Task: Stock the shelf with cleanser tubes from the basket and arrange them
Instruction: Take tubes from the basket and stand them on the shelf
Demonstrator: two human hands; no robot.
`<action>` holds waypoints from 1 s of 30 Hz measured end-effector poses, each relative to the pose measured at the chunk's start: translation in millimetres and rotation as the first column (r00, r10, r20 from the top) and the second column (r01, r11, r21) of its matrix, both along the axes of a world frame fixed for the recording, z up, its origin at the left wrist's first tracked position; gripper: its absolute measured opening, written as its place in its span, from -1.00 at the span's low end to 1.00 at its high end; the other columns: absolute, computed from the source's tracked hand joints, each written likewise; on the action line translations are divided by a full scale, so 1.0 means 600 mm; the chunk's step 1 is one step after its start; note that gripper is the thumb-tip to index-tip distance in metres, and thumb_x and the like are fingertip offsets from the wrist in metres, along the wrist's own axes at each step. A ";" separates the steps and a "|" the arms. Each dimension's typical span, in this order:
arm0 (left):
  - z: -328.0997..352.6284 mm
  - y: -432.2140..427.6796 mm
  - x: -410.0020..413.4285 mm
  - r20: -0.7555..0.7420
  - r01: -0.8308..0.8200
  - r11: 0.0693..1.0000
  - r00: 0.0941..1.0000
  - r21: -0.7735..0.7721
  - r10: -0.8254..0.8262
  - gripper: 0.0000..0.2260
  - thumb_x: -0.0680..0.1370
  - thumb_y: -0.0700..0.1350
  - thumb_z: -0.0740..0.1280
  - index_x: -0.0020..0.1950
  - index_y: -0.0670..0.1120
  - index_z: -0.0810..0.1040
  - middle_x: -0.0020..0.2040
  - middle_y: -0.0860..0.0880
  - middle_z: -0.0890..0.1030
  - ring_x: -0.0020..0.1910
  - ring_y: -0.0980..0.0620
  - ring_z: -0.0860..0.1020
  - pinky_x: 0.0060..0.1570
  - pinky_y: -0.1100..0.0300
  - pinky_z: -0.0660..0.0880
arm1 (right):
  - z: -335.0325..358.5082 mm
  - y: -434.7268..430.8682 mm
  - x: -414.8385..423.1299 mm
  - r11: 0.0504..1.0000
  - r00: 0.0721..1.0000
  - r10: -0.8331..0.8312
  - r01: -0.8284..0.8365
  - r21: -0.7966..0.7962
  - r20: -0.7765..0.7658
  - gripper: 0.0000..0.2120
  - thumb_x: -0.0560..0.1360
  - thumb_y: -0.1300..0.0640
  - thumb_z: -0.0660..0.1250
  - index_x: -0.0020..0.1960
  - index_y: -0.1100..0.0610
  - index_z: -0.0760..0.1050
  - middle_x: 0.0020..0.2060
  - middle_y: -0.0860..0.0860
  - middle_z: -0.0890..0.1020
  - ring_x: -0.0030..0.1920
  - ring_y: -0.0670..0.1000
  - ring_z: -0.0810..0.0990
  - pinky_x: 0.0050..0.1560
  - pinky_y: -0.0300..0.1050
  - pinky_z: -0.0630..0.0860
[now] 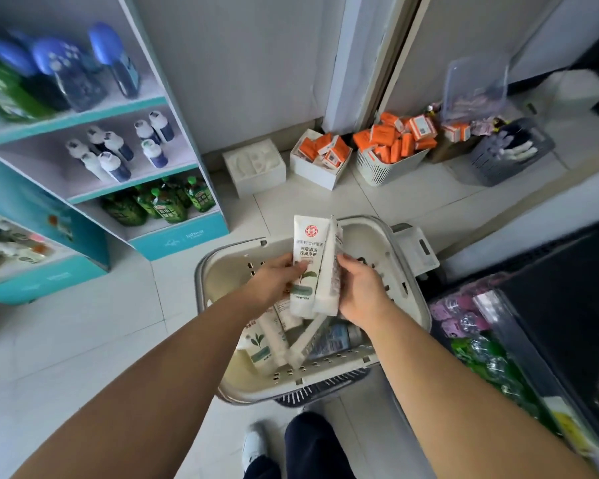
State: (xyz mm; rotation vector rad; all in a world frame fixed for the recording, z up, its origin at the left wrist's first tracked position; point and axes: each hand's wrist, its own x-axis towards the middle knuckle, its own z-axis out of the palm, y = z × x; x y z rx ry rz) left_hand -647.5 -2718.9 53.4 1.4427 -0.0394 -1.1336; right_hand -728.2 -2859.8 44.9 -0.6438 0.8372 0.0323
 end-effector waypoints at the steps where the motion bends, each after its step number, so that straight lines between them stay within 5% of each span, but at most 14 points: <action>1: 0.010 0.002 -0.002 -0.004 0.015 1.000 1.000 -0.021 -0.015 -0.86 0.62 -0.16 0.25 0.14 -0.05 0.53 0.04 -0.04 0.65 -0.09 0.00 0.64 -0.14 0.19 0.59 | 0.016 0.007 -0.002 0.998 0.999 0.050 -0.050 -0.026 -0.007 -0.61 0.57 0.06 0.24 0.33 0.22 0.48 0.19 0.24 0.61 0.23 0.25 0.57 0.30 0.28 0.41; 5: 0.054 0.020 -0.011 0.056 0.085 0.995 0.995 -0.045 -0.082 -0.83 0.60 -0.12 0.28 0.19 -0.04 0.52 0.01 -0.03 0.67 -0.11 -0.03 0.64 0.02 0.03 0.54 | 0.067 0.026 -0.030 0.963 0.984 0.179 -0.170 -0.210 0.021 -0.61 0.46 0.14 0.41 0.28 0.14 0.50 0.07 0.18 0.68 0.08 0.20 0.65 0.11 0.26 0.55; 8: 0.084 0.038 -0.025 0.082 0.090 0.993 0.993 -0.073 -0.084 -0.85 0.60 -0.15 0.28 0.16 -0.05 0.53 0.02 -0.06 0.66 -0.11 -0.03 0.63 -0.08 0.09 0.57 | 0.106 0.040 -0.053 0.972 0.991 0.051 -0.020 -0.233 0.126 -0.70 0.52 0.26 0.32 0.25 0.16 0.50 0.08 0.20 0.67 0.11 0.22 0.64 0.17 0.29 0.51; 17: 0.173 0.047 -0.071 0.161 0.165 0.973 0.977 -0.161 -0.139 -0.80 0.59 -0.14 0.30 0.20 -0.03 0.55 0.14 -0.13 0.65 0.08 -0.20 0.61 0.16 -0.08 0.52 | 0.203 0.052 -0.140 0.932 0.956 -0.170 0.234 -0.276 0.238 -0.80 0.58 0.30 0.19 0.13 0.18 0.53 0.10 0.24 0.65 0.14 0.23 0.61 0.22 0.29 0.48; 20: 0.209 0.026 -0.099 0.199 0.201 0.962 0.966 -0.183 -0.164 -0.82 0.59 -0.11 0.29 0.18 0.00 0.55 0.09 -0.08 0.67 -0.01 -0.10 0.62 0.06 -0.01 0.52 | 0.237 0.044 -0.182 0.914 0.941 -0.178 0.266 -0.306 0.287 -0.74 0.58 0.32 0.15 0.22 0.21 0.51 0.11 0.24 0.64 0.09 0.21 0.62 0.18 0.24 0.51; 23: 0.249 -0.004 -0.142 0.211 0.262 0.937 0.954 -0.231 -0.215 -0.85 0.60 -0.13 0.27 0.14 -0.01 0.56 -0.02 -0.03 0.66 -0.16 -0.02 0.61 -0.17 0.15 0.55 | 0.264 0.029 -0.230 0.884 0.925 -0.179 0.301 -0.358 0.336 -0.64 0.57 0.36 0.13 0.35 0.25 0.43 0.21 0.25 0.59 0.25 0.27 0.53 0.28 0.30 0.43; 27: 0.299 -0.057 -0.212 0.273 0.363 0.895 0.916 -0.259 -0.293 -0.86 0.59 -0.11 0.29 0.13 0.00 0.57 0.04 -0.06 0.63 -0.09 -0.05 0.59 0.00 0.05 0.47 | 0.310 -0.001 -0.308 0.845 0.893 -0.265 0.396 -0.358 0.363 -0.64 0.58 0.37 0.13 0.35 0.24 0.43 0.21 0.22 0.60 0.26 0.26 0.53 0.30 0.32 0.41; 30: 0.336 -0.101 -0.265 0.314 0.423 0.861 0.889 -0.283 -0.333 -0.84 0.60 -0.13 0.28 0.16 -0.01 0.56 0.04 -0.05 0.65 -0.07 -0.05 0.60 -0.06 0.11 0.52 | 0.341 -0.033 -0.374 0.806 0.869 -0.313 0.456 -0.377 0.382 -0.65 0.58 0.37 0.14 0.33 0.23 0.44 0.20 0.21 0.61 0.25 0.25 0.55 0.29 0.32 0.42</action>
